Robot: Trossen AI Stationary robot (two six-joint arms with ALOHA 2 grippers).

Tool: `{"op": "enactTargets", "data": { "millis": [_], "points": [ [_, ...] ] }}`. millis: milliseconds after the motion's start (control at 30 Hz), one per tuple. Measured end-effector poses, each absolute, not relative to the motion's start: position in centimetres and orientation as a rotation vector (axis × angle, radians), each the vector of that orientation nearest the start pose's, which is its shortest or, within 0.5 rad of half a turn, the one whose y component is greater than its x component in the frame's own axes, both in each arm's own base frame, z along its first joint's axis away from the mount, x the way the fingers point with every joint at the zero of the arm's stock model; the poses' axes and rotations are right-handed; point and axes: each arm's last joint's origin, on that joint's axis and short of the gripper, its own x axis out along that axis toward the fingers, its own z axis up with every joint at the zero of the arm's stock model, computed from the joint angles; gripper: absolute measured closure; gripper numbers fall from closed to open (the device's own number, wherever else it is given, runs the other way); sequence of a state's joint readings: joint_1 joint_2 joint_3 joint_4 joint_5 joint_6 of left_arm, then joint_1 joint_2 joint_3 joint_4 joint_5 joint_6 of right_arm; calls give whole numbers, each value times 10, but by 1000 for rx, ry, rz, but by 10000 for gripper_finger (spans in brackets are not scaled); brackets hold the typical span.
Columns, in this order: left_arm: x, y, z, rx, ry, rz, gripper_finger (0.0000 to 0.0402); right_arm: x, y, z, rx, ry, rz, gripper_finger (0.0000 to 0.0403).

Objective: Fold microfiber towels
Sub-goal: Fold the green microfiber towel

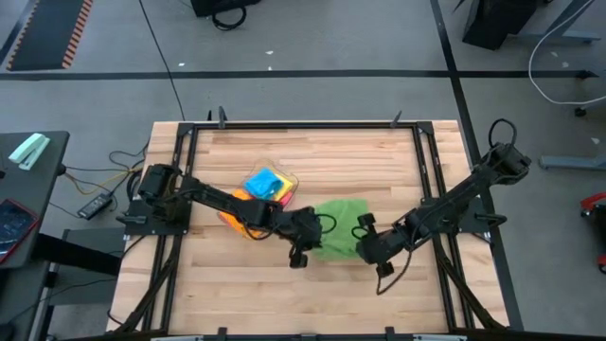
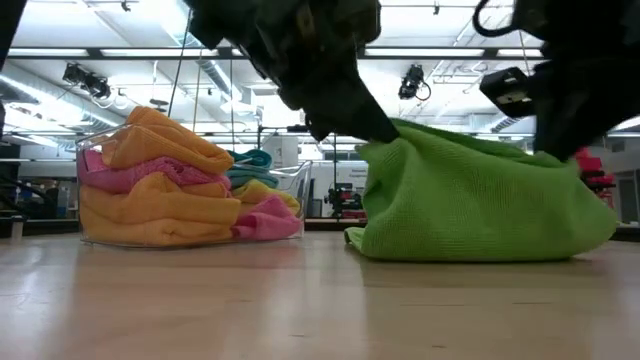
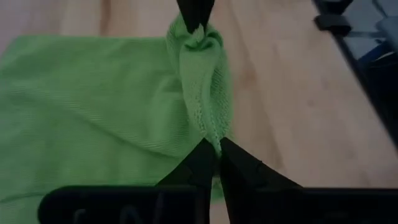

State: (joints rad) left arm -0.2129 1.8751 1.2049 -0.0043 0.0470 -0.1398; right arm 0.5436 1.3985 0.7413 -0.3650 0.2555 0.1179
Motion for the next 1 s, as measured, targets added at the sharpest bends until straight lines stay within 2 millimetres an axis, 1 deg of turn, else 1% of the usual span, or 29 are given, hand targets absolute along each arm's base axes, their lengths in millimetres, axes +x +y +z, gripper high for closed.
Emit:
{"op": "enactTargets", "data": {
  "millis": [100,167,300,400,533,700,800,900,1000],
  "points": [
    [397,-71,188,-64,700,-174,373,227,118,190,-291,985,118,391],
    [397,-60,187,-54,716,-154,380,228,112,193,-307,1013,66,391],
    [399,-41,186,-57,729,-110,385,228,100,189,-338,1052,5,391],
    [399,-30,183,-27,745,-90,376,229,91,184,-344,1071,-41,391],
    [400,-16,182,13,752,-4,366,229,82,184,-376,1077,-134,391],
    [400,-3,182,80,748,58,377,230,71,183,-389,1103,-192,391],
    [402,4,177,88,756,71,384,230,66,183,-384,1116,-211,391],
    [404,11,173,86,759,84,381,231,61,181,-377,1124,-229,391],
    [404,15,167,85,779,94,371,228,53,174,-376,1146,-250,391]
  ]
}}
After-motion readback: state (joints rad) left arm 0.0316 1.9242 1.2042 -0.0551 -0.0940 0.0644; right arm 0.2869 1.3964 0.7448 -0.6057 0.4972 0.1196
